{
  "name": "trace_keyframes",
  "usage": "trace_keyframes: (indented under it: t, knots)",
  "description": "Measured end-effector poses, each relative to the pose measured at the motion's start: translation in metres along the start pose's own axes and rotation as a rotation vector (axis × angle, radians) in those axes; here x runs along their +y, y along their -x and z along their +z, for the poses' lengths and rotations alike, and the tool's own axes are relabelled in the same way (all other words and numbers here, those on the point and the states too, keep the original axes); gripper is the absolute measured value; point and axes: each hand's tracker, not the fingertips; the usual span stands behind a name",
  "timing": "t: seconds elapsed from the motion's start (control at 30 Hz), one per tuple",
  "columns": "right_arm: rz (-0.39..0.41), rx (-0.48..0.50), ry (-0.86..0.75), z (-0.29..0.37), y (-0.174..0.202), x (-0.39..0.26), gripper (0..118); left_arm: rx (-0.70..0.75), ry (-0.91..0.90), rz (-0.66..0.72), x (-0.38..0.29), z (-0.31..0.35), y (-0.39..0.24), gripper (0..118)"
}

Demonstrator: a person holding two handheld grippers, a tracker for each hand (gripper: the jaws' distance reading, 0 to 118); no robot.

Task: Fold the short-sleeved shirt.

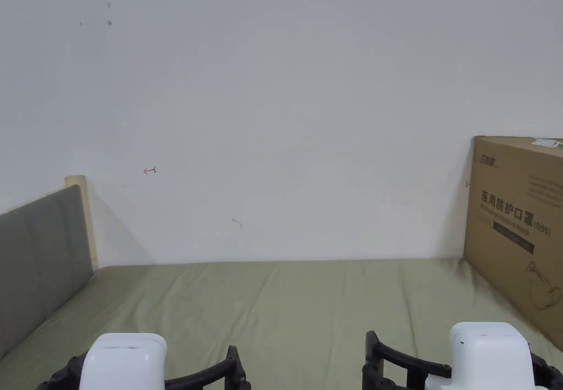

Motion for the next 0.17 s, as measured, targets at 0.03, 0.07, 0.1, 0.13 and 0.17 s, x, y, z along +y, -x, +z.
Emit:
trace_keyframes:
  t: [0.03, 0.07, 0.1, 0.13, 0.17]
  knots:
    - [-0.001, -0.001, -0.002, 0.0001, -0.0004, -0.0003, 116, 0.0, 0.003, 0.008, -0.0006, -0.001, 0.0001, 116]
    - [0.001, -0.003, -0.004, 0.0001, -0.0007, -0.0002, 116, 0.012, 0.012, 0.008, -0.0006, -0.0018, -0.0005, 116]
    - [0.004, -0.006, -0.004, -0.0001, -0.0008, -0.0001, 116, 0.021, 0.017, 0.001, -0.0002, -0.0015, -0.001, 116]
    - [0.006, -0.01, -0.005, -0.0009, -0.0012, -0.0003, 116, 0.023, 0.014, -0.001, -0.0002, -0.0005, -0.001, 116]
    - [0.007, -0.011, -0.005, -0.0019, -0.0016, -0.0004, 116, 0.022, 0.005, 0.006, -0.0013, 0.0027, 0.0002, 117]
